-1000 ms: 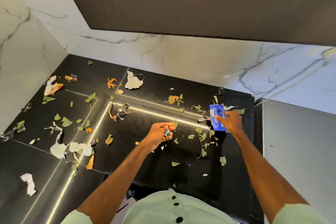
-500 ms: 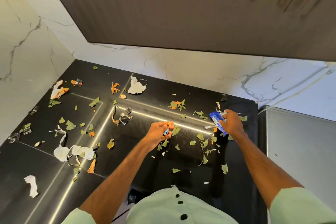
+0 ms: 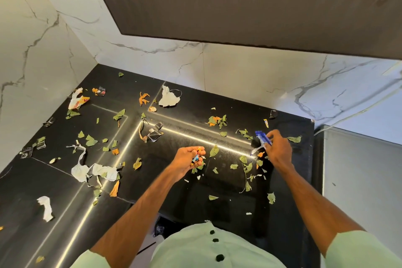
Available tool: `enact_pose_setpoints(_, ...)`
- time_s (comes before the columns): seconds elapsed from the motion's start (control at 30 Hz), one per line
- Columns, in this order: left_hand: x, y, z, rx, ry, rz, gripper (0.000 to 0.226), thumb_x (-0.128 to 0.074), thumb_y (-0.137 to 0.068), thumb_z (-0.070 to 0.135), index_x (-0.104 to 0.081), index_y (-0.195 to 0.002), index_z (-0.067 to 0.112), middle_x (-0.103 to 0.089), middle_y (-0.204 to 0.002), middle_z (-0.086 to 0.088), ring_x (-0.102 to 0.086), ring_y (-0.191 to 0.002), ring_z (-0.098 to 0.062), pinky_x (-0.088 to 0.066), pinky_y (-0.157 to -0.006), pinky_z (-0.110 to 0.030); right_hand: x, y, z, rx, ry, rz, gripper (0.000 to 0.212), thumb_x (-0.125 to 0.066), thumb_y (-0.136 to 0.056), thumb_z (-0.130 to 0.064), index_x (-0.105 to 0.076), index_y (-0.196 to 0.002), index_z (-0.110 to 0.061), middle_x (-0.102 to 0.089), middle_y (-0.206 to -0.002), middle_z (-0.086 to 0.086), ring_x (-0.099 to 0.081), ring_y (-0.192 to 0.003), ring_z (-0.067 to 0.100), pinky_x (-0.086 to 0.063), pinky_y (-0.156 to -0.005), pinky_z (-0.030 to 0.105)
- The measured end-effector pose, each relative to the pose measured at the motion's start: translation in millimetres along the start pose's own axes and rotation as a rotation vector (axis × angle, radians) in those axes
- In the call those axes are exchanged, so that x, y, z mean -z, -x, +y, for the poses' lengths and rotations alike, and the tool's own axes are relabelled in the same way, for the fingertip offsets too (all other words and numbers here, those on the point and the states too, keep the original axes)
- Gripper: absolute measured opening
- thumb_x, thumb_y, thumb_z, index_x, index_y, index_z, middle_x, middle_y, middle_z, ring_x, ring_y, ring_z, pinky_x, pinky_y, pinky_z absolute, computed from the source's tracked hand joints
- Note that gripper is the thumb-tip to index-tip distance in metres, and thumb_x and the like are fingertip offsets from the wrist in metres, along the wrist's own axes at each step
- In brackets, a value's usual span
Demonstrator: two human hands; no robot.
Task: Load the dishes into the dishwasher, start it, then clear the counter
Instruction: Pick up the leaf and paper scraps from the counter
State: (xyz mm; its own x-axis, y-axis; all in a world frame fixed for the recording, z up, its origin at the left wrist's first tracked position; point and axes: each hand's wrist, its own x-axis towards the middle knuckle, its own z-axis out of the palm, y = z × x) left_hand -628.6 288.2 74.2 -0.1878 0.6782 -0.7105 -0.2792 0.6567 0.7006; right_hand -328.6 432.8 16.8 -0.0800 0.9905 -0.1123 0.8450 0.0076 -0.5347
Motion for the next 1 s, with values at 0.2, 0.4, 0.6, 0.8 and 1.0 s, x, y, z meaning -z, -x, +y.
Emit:
enact_pose_setpoints(0.2,0.8,6.1,0.4,-0.009,0.003,0.008,0.029,-0.041,-0.105,0.003,-0.067,-0.117,0.004,-0.071,-0.106,-0.010,-0.063,-0.075,-0.012,-0.057,-0.070,-0.024,20.2,-53.5,0.8,-0.054,0.085,-0.029,0.020,-0.076,-0.084,-0.011,-0.073,-0.103,-0.004,-0.074,-0.092,0.017,-0.068,-0.080,0.032,-0.059,-0.075,0.046)
enact_pose_setpoints(0.4,12.6,18.3,-7.3,-0.014,0.030,0.068,0.029,-0.041,-0.106,0.006,-0.069,-0.112,0.010,-0.073,-0.108,-0.008,-0.064,-0.077,-0.012,-0.057,-0.071,-0.024,13.7,-78.1,-23.1,0.007,0.133,-0.149,0.025,-0.073,-0.088,-0.007,-0.066,-0.111,0.002,-0.069,-0.106,0.020,-0.063,-0.089,0.026,-0.053,-0.080,0.040)
enact_pose_setpoints(0.6,28.1,26.7,-27.2,0.001,0.048,0.151,0.029,-0.042,-0.106,0.008,-0.068,-0.118,0.010,-0.073,-0.112,-0.006,-0.064,-0.081,-0.012,-0.057,-0.073,-0.026,-10.9,-71.9,-24.2,0.025,0.292,-0.146,0.019,-0.070,-0.090,-0.009,-0.069,-0.109,-0.005,-0.069,-0.095,0.015,-0.066,-0.088,0.030,-0.057,-0.077,0.044)
enact_pose_setpoints(0.8,26.3,32.8,-36.2,0.019,0.067,0.178,0.028,-0.042,-0.106,0.008,-0.068,-0.117,0.012,-0.073,-0.111,-0.004,-0.064,-0.085,-0.013,-0.057,-0.075,-0.026,-13.8,-43.5,-24.0,0.042,0.285,-0.101,0.019,-0.066,-0.090,0.000,-0.074,-0.108,-0.005,-0.073,-0.093,0.016,-0.070,-0.085,0.031,-0.058,-0.077,0.042)
enact_pose_setpoints(1.0,13.8,30.0,-40.4,0.036,0.091,0.176,0.029,-0.042,-0.106,0.007,-0.068,-0.117,0.012,-0.072,-0.112,-0.006,-0.065,-0.090,-0.015,-0.057,-0.081,-0.030,-7.0,-28.4,1.7,0.085,0.074,-0.033,0.011,-0.065,-0.090,0.002,-0.074,-0.090,-0.004,-0.066,-0.088,0.010,-0.059,-0.077,0.017,-0.051,-0.065,0.031)
